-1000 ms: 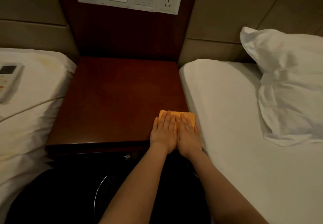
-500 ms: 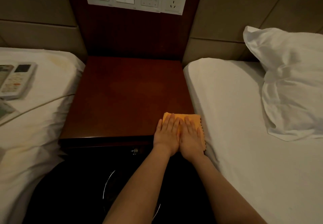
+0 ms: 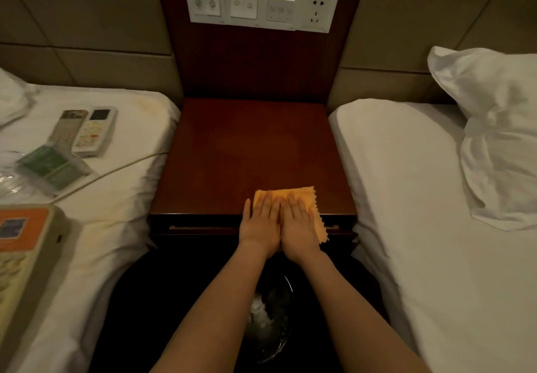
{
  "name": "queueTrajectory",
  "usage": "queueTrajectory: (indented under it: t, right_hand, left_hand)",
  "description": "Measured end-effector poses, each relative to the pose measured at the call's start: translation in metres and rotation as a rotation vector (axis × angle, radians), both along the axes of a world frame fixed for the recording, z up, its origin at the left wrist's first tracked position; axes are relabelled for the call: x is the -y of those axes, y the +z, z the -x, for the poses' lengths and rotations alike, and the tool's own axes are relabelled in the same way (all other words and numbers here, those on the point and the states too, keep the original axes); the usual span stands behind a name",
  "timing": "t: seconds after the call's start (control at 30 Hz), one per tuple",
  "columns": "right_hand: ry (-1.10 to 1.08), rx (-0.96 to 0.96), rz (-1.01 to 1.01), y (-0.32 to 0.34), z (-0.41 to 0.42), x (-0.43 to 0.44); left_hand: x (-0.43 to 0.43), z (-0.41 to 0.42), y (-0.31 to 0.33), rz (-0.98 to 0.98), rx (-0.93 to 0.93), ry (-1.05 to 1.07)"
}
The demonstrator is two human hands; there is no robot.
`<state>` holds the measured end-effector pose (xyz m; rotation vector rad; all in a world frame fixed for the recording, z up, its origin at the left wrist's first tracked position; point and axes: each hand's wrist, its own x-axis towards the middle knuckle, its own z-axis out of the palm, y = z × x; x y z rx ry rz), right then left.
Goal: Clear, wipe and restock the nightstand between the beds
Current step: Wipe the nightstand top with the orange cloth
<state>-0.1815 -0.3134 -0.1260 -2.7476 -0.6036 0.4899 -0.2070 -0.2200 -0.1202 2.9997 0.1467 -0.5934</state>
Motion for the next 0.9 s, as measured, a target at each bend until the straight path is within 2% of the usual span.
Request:
queueTrajectory:
  t: [0.33,0.43,0.57,0.7,0.9]
  right_hand:
    - [0.175,-0.128,0.026,0.013,0.009,-0.031]
    - [0.267,-0.170,0.117,0.019,0.003,-0.028]
    - [0.343,0.012,0.346,0.015,0.007,-0.029]
    - [0.327,0.171,0.367,0.008,0.010,-0.032]
    - [0.341,0.300,0.382,0.008,0.012,-0.039]
  left_hand:
    - [-0.038,0.025,0.017,0.020,-0.119,0.049]
    - [-0.047,0.024,0.023,0.044,-0.199,0.016]
    - [-0.052,0.025,0.020,-0.113,-0.187,-0.057]
    - [-0.049,0.031,0.013,-0.220,-0.038,-0.079]
    - [-0.049,0.028,0.014,-0.250,0.024,-0.095]
